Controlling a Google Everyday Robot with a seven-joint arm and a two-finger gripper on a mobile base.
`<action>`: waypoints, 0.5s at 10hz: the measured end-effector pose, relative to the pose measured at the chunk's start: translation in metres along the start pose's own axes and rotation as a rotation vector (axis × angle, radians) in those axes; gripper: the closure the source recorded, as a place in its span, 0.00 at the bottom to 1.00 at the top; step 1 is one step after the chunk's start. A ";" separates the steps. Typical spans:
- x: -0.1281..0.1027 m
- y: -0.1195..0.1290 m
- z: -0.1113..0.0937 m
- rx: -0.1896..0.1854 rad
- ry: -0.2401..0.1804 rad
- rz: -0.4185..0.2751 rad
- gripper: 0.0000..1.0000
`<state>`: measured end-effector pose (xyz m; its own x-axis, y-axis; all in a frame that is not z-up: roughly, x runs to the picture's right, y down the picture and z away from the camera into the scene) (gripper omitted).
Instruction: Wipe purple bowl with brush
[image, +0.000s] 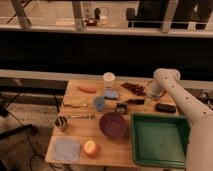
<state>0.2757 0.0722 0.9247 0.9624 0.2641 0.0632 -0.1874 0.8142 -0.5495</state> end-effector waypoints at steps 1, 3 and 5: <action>0.003 0.000 0.003 -0.004 0.005 0.004 0.20; 0.003 0.001 0.007 -0.017 0.008 -0.030 0.20; -0.003 0.001 0.010 -0.026 0.007 -0.096 0.20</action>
<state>0.2702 0.0773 0.9319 0.9769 0.1824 0.1109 -0.0896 0.8218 -0.5627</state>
